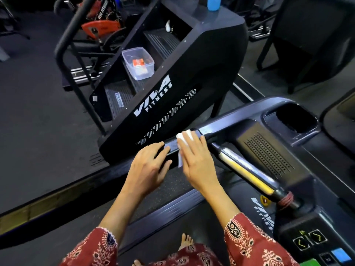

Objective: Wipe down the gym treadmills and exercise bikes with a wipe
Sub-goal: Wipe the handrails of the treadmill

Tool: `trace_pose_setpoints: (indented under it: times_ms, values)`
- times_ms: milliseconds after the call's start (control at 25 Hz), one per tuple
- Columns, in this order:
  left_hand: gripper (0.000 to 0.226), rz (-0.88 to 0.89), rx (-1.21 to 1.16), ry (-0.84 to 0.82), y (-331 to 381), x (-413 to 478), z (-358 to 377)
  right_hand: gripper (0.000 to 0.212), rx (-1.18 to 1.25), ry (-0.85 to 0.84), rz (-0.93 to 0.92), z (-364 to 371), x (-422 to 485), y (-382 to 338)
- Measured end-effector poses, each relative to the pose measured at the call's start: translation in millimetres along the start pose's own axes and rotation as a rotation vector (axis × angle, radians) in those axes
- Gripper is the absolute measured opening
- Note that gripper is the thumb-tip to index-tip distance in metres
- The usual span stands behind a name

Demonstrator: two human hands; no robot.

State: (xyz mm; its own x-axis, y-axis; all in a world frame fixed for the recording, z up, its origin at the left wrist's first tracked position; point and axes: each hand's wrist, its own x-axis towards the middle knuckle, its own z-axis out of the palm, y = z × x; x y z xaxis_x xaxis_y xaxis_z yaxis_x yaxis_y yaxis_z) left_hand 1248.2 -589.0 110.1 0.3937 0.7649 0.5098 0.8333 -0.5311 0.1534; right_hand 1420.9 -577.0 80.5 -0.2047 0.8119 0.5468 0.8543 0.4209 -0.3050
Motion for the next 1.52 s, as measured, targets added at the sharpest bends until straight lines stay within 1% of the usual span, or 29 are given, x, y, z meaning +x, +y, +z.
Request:
trace_pose_setpoints:
  times_ms: [40, 80, 120, 200, 240, 320, 360, 400, 440, 480, 520, 600, 640, 720, 760, 800, 840, 880, 920, 1000, 1040, 1160, 1280, 1320, 1400, 1440, 1520]
  values:
    - [0.04, -0.002, -0.003, -0.012, 2, 4, 2, 0.039, 0.012, 0.016, 0.145, -4, 4, 3]
    - [0.041, -0.004, -0.007, -0.022, 5, 7, 4, 0.039, 0.009, 0.028, 0.237, -5, 8, 2]
    - [0.041, -0.005, -0.012, -0.031, 6, 10, 5, 0.039, 0.002, 0.016, 0.224, -5, 10, 0]
    - [0.042, -0.005, -0.026, -0.045, 10, 16, 8, 0.04, -0.058, -0.031, 0.069, -5, 10, 0]
    - [0.042, -0.006, -0.031, -0.056, 11, 19, 9, 0.039, -0.078, -0.034, 0.08, -6, 14, 6]
    - [0.043, -0.011, -0.035, -0.077, 14, 25, 10, 0.034, -0.053, 0.002, 0.279, -12, 25, 15]
    - [0.044, -0.012, -0.037, -0.087, 15, 28, 11, 0.034, -0.041, -0.007, 0.308, -14, 29, 16]
    - [0.044, -0.013, -0.042, -0.098, 16, 31, 12, 0.035, -0.033, -0.046, 0.251, -13, 30, 17]
    - [0.045, -0.016, -0.051, -0.111, 17, 34, 13, 0.035, -0.059, -0.081, 0.139, -13, 30, 18]
    - [0.045, -0.024, -0.062, -0.125, 17, 38, 14, 0.033, -0.091, -0.111, 0.069, -15, 32, 22]
    - [0.046, -0.037, -0.074, -0.141, 19, 44, 15, 0.029, -0.105, -0.115, 0.085, -19, 36, 28]
    - [0.048, -0.063, -0.093, -0.18, 24, 54, 18, 0.024, -0.105, -0.097, 0.216, -28, 45, 39]
    - [0.049, -0.069, -0.102, -0.201, 27, 58, 20, 0.024, -0.1, -0.128, 0.196, -30, 47, 43]
    - [0.052, -0.081, -0.12, -0.225, 32, 66, 25, 0.027, -0.119, -0.241, 0.016, -33, 50, 48]
    - [0.052, -0.094, -0.135, -0.238, 34, 71, 28, 0.025, -0.145, -0.257, -0.012, -34, 53, 53]
    - [0.052, -0.106, -0.148, -0.251, 37, 76, 30, 0.022, -0.161, -0.24, 0.049, -38, 55, 57]
    - [0.05, -0.115, -0.154, -0.264, 40, 80, 32, 0.02, -0.172, -0.21, 0.149, -41, 57, 63]
    - [0.047, -0.117, -0.158, -0.275, 43, 83, 35, 0.021, -0.171, -0.191, 0.222, -44, 57, 68]
    - [0.045, -0.109, -0.164, -0.285, 45, 85, 37, 0.023, -0.159, -0.201, 0.217, -46, 56, 72]
    - [0.044, -0.095, -0.191, -0.293, 47, 92, 43, 0.025, -0.097, -0.255, 0.116, -49, 54, 76]
    - [0.042, -0.098, -0.21, -0.288, 47, 96, 45, 0.025, -0.08, -0.257, 0.121, -52, 54, 79]
    - [0.045, -0.087, -0.241, -0.306, 49, 107, 49, 0.024, -0.116, -0.187, 0.319, -62, 58, 89]
    - [0.05, -0.027, -0.287, -0.341, 50, 124, 58, 0.03, -0.057, -0.255, 0.249, -65, 55, 96]
    - [0.054, -0.026, -0.313, -0.371, 50, 131, 62, 0.033, -0.055, -0.245, 0.283, -65, 56, 100]
    - [0.06, -0.032, -0.361, -0.434, 51, 142, 66, 0.035, -0.097, -0.162, 0.461, -64, 57, 108]
    - [0.062, -0.024, -0.383, -0.452, 52, 146, 69, 0.035, -0.102, -0.154, 0.509, -63, 58, 109]
    - [0.066, 0.008, -0.425, -0.47, 53, 157, 74, 0.036, -0.11, -0.239, 0.431, -60, 61, 111]
